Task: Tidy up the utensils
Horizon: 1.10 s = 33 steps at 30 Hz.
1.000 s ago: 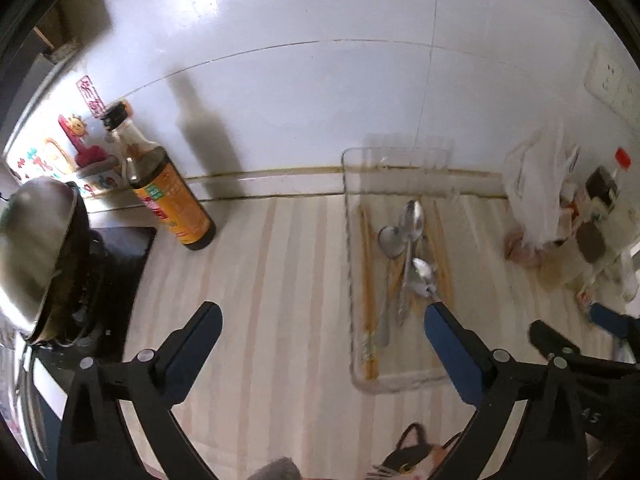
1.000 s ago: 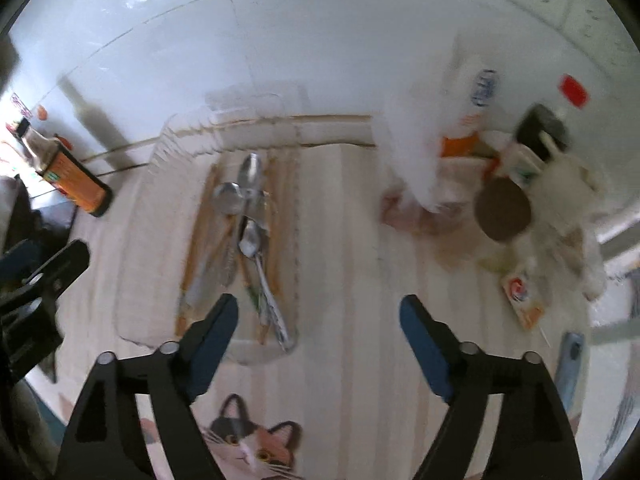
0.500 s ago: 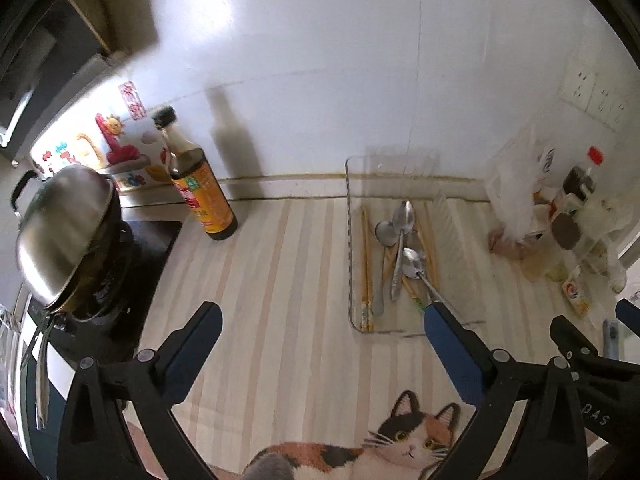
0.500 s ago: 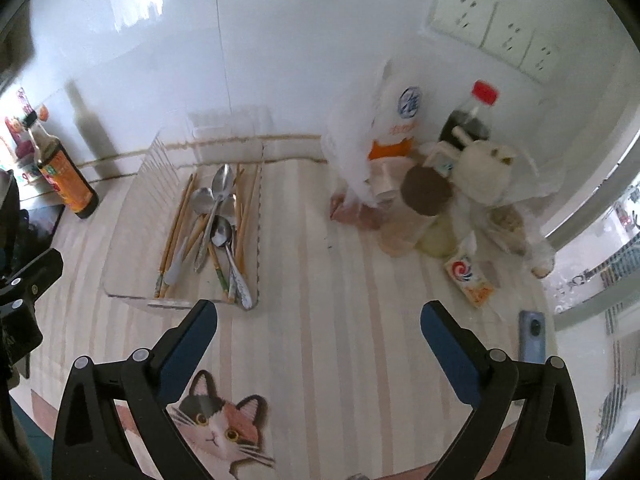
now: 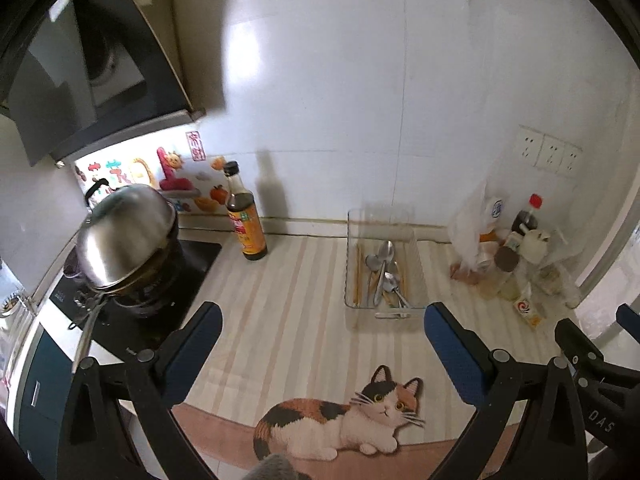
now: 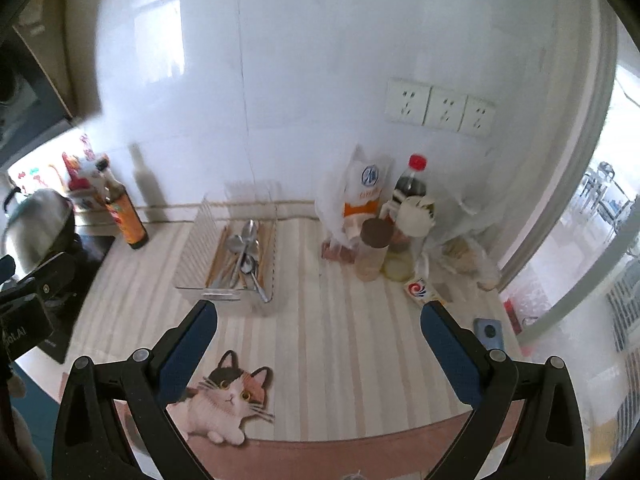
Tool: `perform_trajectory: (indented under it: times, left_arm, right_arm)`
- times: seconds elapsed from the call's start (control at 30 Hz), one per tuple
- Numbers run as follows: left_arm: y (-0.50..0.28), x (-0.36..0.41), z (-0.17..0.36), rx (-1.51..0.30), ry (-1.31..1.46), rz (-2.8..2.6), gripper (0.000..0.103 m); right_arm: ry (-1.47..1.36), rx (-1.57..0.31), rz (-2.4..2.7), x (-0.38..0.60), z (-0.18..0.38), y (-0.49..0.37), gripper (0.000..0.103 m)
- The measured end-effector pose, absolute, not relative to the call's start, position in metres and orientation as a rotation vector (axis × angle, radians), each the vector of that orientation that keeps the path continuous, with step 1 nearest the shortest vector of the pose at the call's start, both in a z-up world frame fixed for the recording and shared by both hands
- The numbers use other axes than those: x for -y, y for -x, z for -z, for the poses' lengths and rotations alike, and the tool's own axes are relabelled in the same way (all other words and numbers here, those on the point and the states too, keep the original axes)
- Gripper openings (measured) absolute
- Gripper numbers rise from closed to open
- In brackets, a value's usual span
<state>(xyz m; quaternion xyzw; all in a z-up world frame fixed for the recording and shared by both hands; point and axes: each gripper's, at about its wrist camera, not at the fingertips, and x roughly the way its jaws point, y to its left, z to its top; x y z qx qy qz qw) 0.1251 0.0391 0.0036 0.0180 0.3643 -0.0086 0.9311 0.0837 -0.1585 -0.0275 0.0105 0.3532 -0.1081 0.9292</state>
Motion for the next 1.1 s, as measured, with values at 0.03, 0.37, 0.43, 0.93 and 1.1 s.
perform_trajectory:
  times: [0.03, 0.37, 0.43, 0.93, 1.1]
  left_arm:
    - [-0.119, -0.039, -0.007, -0.742, -0.036, 0.019, 0.103]
    - [-0.090, -0.048, -0.022, -0.751, -0.037, 0.024, 0.103]
    - [-0.090, -0.048, -0.023, -0.758, -0.050, 0.016, 0.103]
    - [-0.094, -0.058, -0.022, -0.777, -0.053, 0.001, 0.103]
    - [-0.094, -0.058, -0.022, -0.786, -0.043, 0.004, 0.103]
  right_arm:
    - [-0.019, -0.713, 0.219, 0.158, 0.022, -0.075, 0.103]
    - [-0.024, -0.690, 0.203, 0.145, -0.004, -0.037, 0.103]
    - [-0.029, -0.698, 0.209, 0.143, -0.007, -0.036, 0.103]
    - [-0.024, -0.695, 0.226, 0.134, -0.014, -0.043, 0.103]
    - [-0.027, -0.698, 0.218, 0.132, -0.014, -0.045, 0.103]
